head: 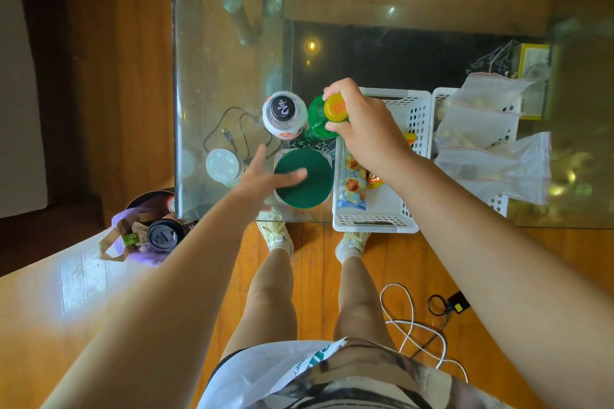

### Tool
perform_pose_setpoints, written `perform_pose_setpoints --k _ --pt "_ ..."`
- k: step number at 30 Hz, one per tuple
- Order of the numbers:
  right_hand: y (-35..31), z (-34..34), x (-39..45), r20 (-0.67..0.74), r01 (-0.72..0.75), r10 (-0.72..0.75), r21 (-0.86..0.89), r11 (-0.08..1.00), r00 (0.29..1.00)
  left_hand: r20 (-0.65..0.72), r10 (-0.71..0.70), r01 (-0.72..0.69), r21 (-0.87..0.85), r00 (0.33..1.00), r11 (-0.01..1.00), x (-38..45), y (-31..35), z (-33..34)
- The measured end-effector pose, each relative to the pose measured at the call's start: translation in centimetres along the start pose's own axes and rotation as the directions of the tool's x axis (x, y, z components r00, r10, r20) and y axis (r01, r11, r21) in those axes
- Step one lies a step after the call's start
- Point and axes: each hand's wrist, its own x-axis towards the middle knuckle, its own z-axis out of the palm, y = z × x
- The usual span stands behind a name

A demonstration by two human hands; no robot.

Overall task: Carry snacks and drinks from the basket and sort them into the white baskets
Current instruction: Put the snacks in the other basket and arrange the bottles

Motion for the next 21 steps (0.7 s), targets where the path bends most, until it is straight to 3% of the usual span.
perform_pose_setpoints --k 3,7,21 --pt "0.0 0.0 0.0 -0.001 0.005 -0.005 0.005 1.0 1.0 0.065 -0.123 0.127 -0.07 0.99 0.989 -0.5 -1.7 0.9" --pt "-0.1 -0.1 0.1 0.012 0.004 -0.004 0.005 1.0 1.0 0.072 -0.046 0.064 -0.266 0.996 0.962 -0.2 -1.2 1.5" --pt "-0.1 -0.5 0.1 0.046 -0.01 0.009 0.027 1.0 0.999 0.044 -0.05 0.06 -0.27 0.998 0.961 -0.2 0.0 1.9"
